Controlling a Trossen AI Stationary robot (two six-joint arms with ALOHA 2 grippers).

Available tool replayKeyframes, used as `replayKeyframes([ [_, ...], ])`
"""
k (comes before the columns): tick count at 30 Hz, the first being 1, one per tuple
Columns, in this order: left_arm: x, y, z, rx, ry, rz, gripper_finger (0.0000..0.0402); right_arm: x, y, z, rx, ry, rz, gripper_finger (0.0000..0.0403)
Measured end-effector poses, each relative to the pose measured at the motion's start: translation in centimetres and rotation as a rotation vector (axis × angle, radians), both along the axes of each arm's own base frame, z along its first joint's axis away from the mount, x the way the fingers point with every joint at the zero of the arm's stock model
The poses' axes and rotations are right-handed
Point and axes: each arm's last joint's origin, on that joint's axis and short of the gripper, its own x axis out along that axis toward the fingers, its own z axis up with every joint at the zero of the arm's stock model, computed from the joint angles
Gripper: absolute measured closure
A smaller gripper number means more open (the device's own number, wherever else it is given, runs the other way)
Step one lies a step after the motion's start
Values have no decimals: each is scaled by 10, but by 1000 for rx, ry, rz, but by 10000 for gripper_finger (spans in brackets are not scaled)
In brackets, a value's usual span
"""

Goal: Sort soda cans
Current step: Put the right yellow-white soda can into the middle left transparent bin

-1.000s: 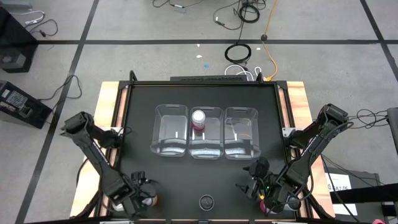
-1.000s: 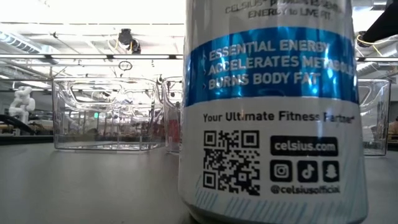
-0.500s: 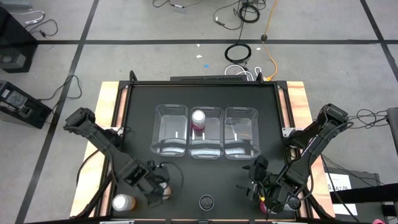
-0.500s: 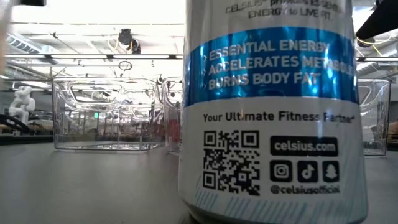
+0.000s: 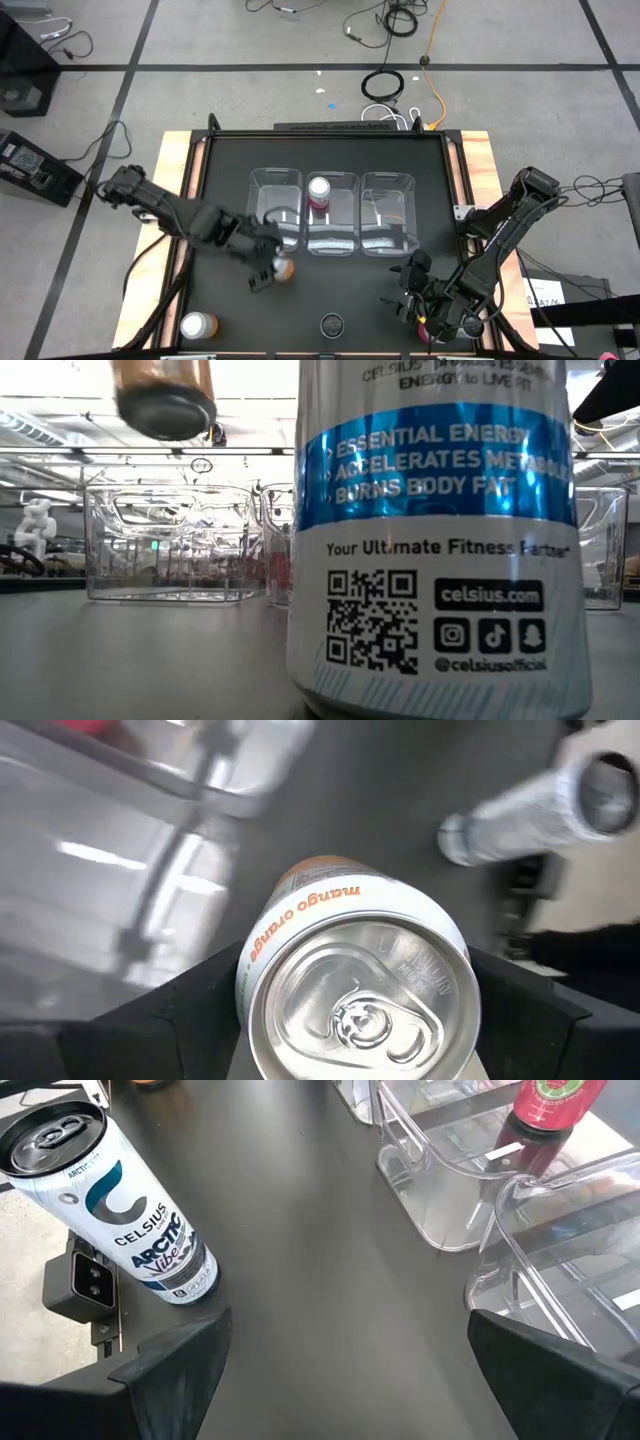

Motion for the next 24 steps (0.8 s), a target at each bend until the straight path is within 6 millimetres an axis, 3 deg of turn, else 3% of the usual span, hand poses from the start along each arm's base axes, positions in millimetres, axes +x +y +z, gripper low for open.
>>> replayKeyframes([
  [4, -2, 29, 13, 85, 64, 11, 84, 0, 0, 0, 7, -5, -2, 5],
  [13, 9, 94, 10, 179, 112, -31, 84, 1, 1, 1, 58, -25, -43, 5],
  [24, 16, 159, -34, 175, 159, -129, 84, 1, 1, 1, 122, -44, -99, 5],
])
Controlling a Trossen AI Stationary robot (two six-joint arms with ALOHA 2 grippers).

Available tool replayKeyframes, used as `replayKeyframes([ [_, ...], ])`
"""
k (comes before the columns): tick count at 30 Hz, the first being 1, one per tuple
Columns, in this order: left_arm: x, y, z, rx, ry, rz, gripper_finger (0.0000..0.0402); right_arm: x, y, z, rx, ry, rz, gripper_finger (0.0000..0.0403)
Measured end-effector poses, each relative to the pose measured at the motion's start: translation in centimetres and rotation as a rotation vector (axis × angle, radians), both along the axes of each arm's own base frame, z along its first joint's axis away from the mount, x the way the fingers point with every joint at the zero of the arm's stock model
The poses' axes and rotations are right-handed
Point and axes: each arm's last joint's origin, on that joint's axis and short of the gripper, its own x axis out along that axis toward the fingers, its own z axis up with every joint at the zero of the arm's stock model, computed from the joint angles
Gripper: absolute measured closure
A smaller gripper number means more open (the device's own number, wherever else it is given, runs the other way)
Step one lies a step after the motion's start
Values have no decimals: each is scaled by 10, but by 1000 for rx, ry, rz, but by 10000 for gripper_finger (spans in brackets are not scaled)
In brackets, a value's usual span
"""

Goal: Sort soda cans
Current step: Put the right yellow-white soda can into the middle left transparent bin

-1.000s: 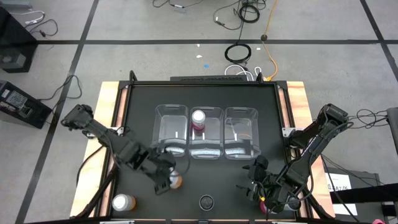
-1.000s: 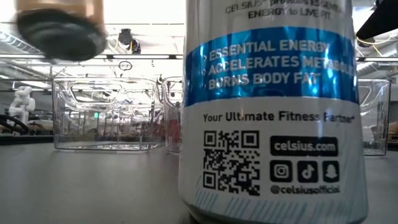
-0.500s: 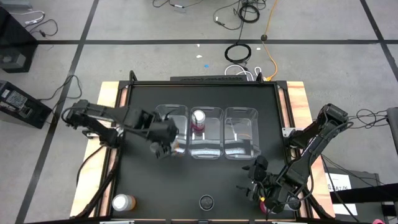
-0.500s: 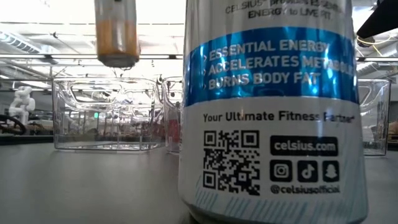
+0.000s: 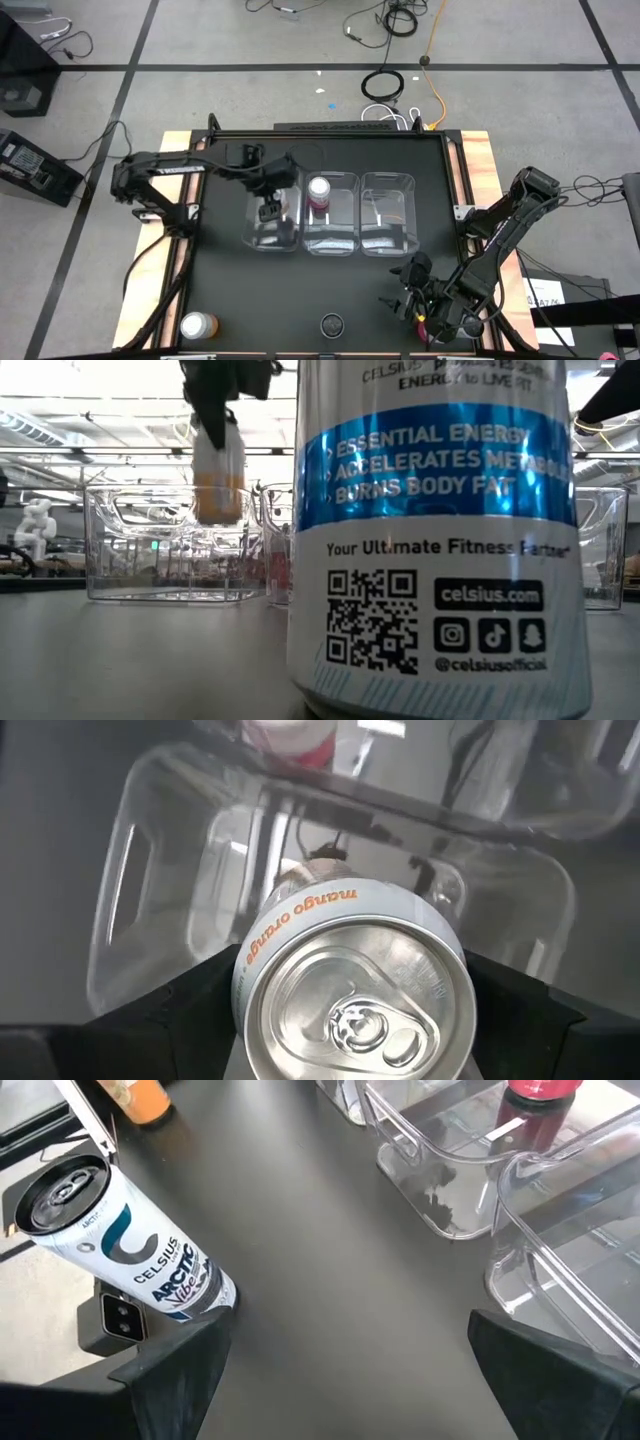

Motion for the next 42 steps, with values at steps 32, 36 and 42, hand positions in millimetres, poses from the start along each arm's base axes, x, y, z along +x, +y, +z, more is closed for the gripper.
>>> replayKeyframes([
  [32, 18, 70, -83, 25, 6, -97, 84, 12, -12, 0, 72, -14, -120, 5],
  [36, 19, 70, -82, 29, -3, -98, 84, 12, -12, 0, 72, -14, -120, 5],
  [42, 19, 70, -82, 33, -6, -86, 84, 12, -12, 0, 75, -15, -123, 5],
])
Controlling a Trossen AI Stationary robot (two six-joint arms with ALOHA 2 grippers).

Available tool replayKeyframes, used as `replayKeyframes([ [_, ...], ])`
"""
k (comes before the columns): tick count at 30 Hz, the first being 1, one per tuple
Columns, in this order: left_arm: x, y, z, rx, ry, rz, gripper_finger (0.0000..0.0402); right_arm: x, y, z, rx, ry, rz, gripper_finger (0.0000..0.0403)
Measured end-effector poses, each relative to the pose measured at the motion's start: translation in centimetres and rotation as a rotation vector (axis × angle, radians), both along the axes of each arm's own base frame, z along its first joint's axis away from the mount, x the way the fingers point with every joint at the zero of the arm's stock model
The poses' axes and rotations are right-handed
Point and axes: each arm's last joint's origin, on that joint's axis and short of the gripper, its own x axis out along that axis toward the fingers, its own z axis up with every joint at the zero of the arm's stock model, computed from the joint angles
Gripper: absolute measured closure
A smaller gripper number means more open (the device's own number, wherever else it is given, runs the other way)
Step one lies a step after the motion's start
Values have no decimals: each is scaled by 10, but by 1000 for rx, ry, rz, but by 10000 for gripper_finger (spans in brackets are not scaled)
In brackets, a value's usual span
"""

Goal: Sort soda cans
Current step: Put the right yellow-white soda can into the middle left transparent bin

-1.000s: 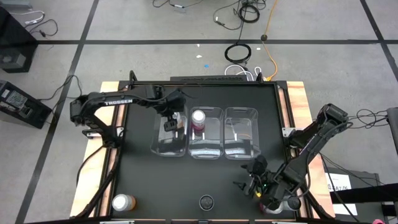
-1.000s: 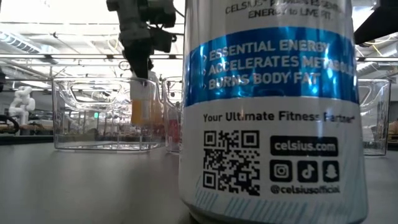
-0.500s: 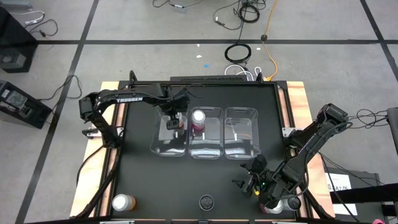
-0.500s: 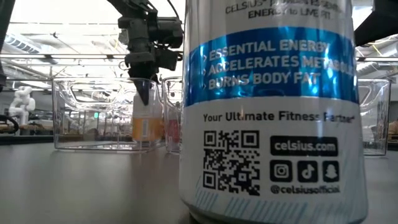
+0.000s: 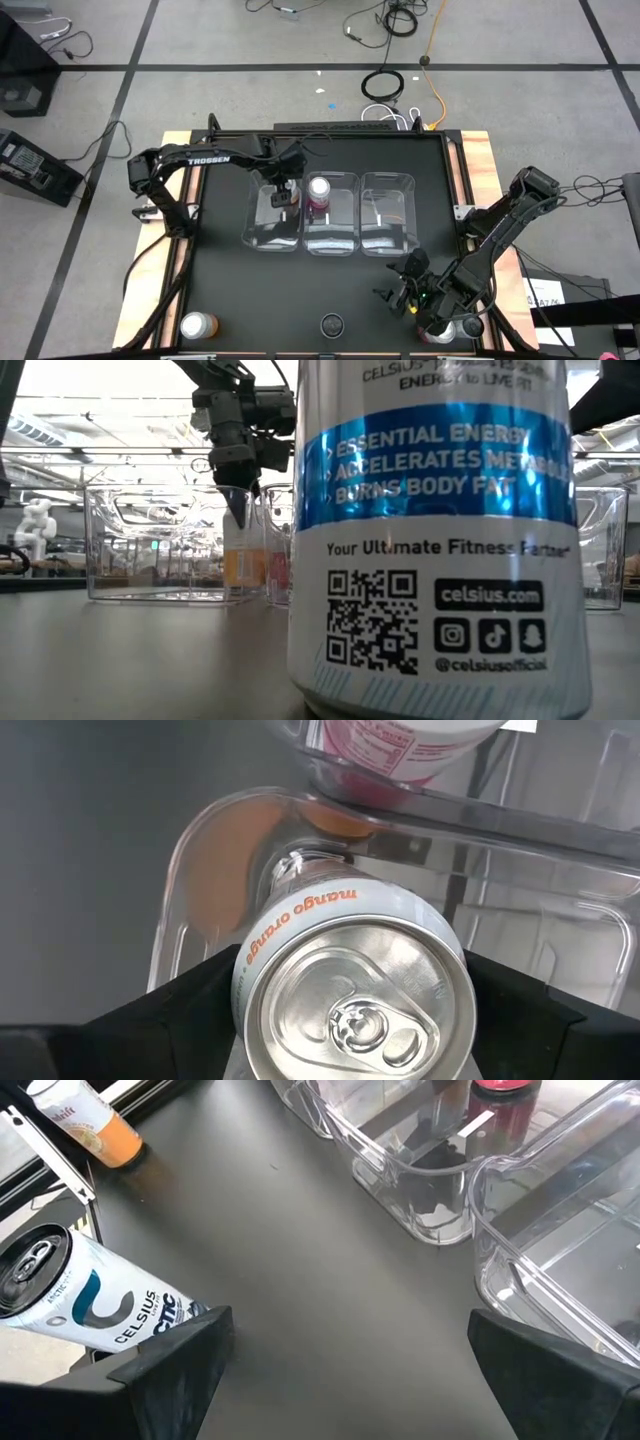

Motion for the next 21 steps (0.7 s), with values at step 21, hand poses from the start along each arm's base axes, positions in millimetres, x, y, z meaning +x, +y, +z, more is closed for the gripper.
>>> replayKeyframes([
  [21, 0, 0, 0, 3, 1, 22, 48, 0, 0, 0, 18, -5, -15, 5],
])
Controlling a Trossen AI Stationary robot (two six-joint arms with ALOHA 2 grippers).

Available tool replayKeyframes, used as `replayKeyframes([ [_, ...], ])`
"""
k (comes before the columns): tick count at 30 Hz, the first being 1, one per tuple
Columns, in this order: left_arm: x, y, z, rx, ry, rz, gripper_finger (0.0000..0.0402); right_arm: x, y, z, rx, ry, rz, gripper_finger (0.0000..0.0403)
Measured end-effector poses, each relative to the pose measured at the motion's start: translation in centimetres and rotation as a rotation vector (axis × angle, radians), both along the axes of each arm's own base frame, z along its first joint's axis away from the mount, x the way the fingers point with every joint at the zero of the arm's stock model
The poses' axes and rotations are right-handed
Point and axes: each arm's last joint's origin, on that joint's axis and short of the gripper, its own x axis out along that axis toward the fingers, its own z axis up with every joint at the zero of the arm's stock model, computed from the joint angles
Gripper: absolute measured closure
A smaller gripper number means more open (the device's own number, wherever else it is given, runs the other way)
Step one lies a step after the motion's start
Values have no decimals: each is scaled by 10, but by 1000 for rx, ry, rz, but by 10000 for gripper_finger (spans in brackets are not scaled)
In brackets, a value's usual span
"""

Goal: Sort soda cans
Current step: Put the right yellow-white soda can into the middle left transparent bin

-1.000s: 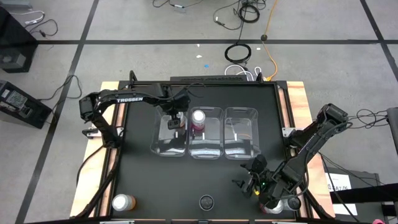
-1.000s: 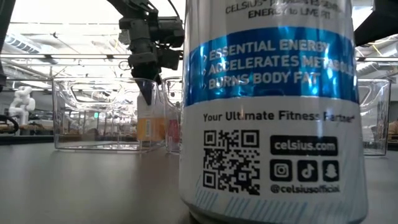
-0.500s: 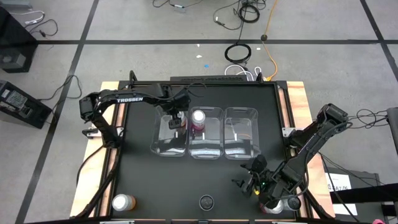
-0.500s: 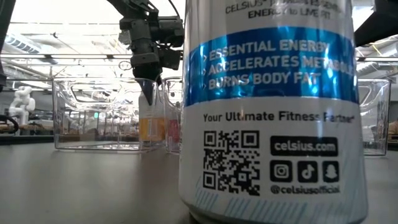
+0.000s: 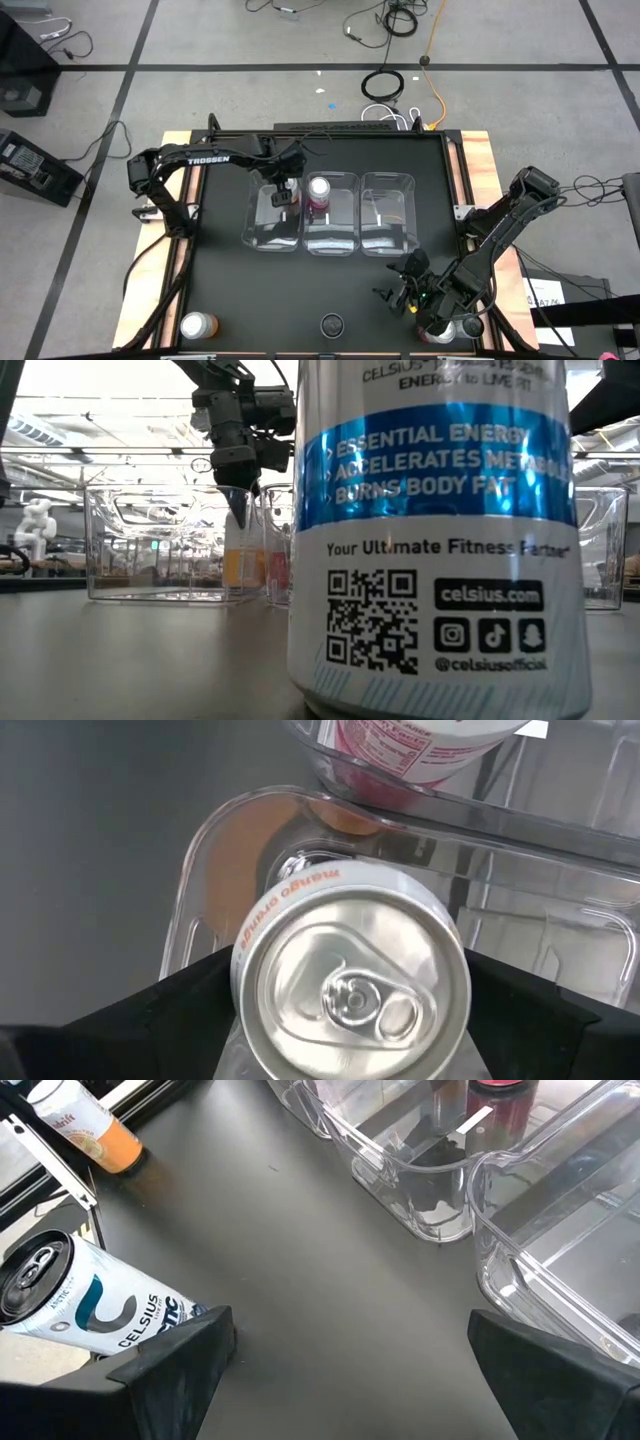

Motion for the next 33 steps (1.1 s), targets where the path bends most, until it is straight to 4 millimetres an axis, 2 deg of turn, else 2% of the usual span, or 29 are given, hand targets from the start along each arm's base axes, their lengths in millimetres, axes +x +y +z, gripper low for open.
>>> replayKeyframes([
  [13, 5, -6, 1, -5, -30, -23, 47, 0, 0, 0, -2, 1, 2, 5],
  [33, 6, -4, 1, 31, -32, 12, 47, 0, 0, 0, -8, 3, 7, 5],
])
